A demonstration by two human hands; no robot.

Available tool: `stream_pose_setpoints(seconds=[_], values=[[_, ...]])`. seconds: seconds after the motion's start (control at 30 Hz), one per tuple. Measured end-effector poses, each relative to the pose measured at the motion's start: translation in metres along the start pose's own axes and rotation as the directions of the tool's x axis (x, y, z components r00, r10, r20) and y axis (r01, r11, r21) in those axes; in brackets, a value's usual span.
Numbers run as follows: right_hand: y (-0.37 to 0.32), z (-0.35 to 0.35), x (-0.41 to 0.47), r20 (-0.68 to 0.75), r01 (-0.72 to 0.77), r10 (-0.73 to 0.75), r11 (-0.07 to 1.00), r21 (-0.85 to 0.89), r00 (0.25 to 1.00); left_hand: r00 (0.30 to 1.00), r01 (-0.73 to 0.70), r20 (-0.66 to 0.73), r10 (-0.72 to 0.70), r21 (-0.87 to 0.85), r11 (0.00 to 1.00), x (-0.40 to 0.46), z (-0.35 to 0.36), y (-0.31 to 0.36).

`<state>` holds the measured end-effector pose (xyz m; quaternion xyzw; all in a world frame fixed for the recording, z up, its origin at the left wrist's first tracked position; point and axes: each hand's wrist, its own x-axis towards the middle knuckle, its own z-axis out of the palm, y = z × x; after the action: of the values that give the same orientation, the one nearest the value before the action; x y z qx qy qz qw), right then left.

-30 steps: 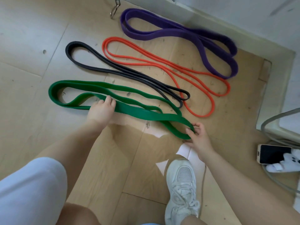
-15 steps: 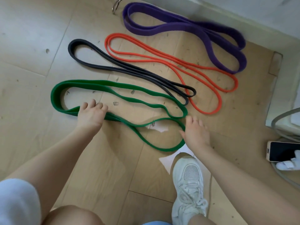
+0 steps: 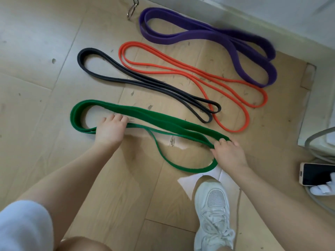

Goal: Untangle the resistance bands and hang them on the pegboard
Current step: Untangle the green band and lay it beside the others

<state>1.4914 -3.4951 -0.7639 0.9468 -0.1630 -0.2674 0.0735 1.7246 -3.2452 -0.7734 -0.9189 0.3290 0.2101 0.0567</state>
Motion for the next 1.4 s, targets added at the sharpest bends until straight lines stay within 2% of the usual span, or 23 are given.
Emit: stream_pose_setpoints(seconds=[0.03, 0.07, 0.13, 0.23, 0.27, 0.3, 0.37, 0.4, 0.53, 0.63, 0.7, 0.77, 0.83, 0.9, 1.0, 1.1, 1.13, 1.2, 1.27, 1.3, 1.33, 1.4], values=[[-0.004, -0.001, 0.0, 0.109, -0.041, 0.041, 0.999, 0.004, 0.993, 1.0, -0.003, 0.0, 0.003, -0.013, 1.0, 0.0, 0.0, 0.0], [-0.01, -0.005, 0.0, 0.143, -0.084, 0.084, 0.996, -0.005, 0.986, 1.0, -0.003, -0.015, 0.003, -0.029, 1.0, -0.001, -0.001, -0.001], [-0.029, -0.025, 0.004, 0.069, -0.118, 0.112, 0.989, 0.089, 0.991, 0.997, 0.017, -0.07, -0.023, -0.078, 0.997, -0.005, -0.002, -0.01], [-0.069, -0.055, 0.018, -0.219, 0.029, 0.022, 0.973, 0.23, 0.975, 0.987, 0.127, -0.077, -0.139, -0.147, 0.981, -0.015, -0.001, -0.033], [-0.083, -0.064, 0.025, -0.209, 0.095, -0.04, 0.961, 0.262, 0.977, 0.984, 0.155, -0.064, -0.165, -0.13, 0.979, -0.017, -0.001, -0.041], [-0.097, -0.072, 0.032, -0.13, 0.132, -0.097, 0.945, 0.298, 0.987, 0.984, 0.164, -0.05, -0.169, -0.095, 0.982, -0.018, 0.0, -0.05], [-0.121, -0.079, 0.049, 0.065, 0.145, -0.168, 0.952, 0.27, 0.984, 0.99, 0.139, -0.023, -0.14, -0.034, 0.99, -0.013, 0.002, -0.068], [-0.128, -0.078, 0.057, 0.097, 0.144, -0.168, 0.966, 0.217, 0.981, 0.992, 0.126, -0.004, -0.126, -0.003, 0.992, -0.01, 0.002, -0.076], [-0.138, -0.073, 0.076, 0.133, 0.057, -0.069, 0.995, 0.088, 0.989, 0.999, 0.046, 0.0, -0.046, 0.111, 0.993, 0.008, 0.003, -0.093], [-0.141, -0.069, 0.071, 0.134, 0.062, -0.081, 0.988, 0.142, 0.988, 1.0, 0.002, 0.014, -0.005, 0.16, 0.987, 0.02, -0.003, -0.097], [-0.135, -0.068, 0.069, 0.109, 0.081, -0.099, 0.984, 0.157, 0.989, 0.993, -0.1, -0.042, 0.114, 0.251, 0.963, 0.027, -0.006, -0.098], [-0.121, -0.072, 0.075, 0.029, 0.097, -0.102, 0.988, 0.119, 0.994, 0.974, -0.134, -0.141, 0.177, 0.273, 0.953, 0.038, -0.008, -0.1], [-0.105, -0.077, 0.091, -0.064, 0.087, -0.082, 0.992, 0.086, 0.995, 0.961, -0.09, -0.235, 0.149, 0.246, 0.965, 0.052, -0.016, -0.094], [-0.096, -0.079, 0.106, -0.086, 0.085, -0.078, 0.992, 0.089, 0.993, 0.965, -0.056, -0.243, 0.101, 0.186, 0.981, 0.066, -0.026, -0.085], [-0.086, -0.071, 0.106, 0.012, 0.1, -0.104, 0.98, 0.171, 0.995, 0.989, 0.114, -0.11, -0.102, 0.115, 0.987, 0.081, -0.026, -0.07], [-0.062, -0.057, 0.076, 0.114, 0.011, -0.031, 0.986, 0.169, 0.993, 0.977, 0.186, -0.124, -0.175, 0.088, 0.979, 0.077, -0.02, -0.05], [-0.053, -0.052, 0.063, 0.134, -0.032, 0.011, 0.987, 0.155, 0.991, 0.976, 0.15, -0.167, -0.137, 0.067, 0.986, 0.073, -0.017, -0.04], [-0.038, -0.045, 0.043, 0.209, -0.134, 0.101, 0.979, 0.151, 0.973, 0.976, -0.032, -0.212, 0.045, 0.064, 0.997, 0.063, -0.014, -0.014], [-0.034, -0.041, 0.033, 0.27, -0.232, 0.171, 0.949, 0.212, 0.948, 0.939, -0.287, -0.173, 0.296, 0.075, 0.955, 0.054, -0.011, 0.016], [-0.035, -0.038, 0.031, 0.287, -0.251, 0.179, 0.938, 0.237, 0.941, 0.917, -0.372, -0.116, 0.381, 0.094, 0.924, 0.051, -0.011, 0.03], [-0.037, -0.036, 0.031, 0.291, -0.255, 0.176, 0.932, 0.258, 0.94, 0.904, -0.414, -0.058, 0.423, 0.123, 0.902, 0.049, -0.01, 0.04], [-0.04, -0.035, 0.032, 0.263, -0.213, 0.138, 0.936, 0.279, 0.955, 0.924, -0.375, -0.011, 0.381, 0.161, 0.913, 0.051, -0.013, 0.054]])
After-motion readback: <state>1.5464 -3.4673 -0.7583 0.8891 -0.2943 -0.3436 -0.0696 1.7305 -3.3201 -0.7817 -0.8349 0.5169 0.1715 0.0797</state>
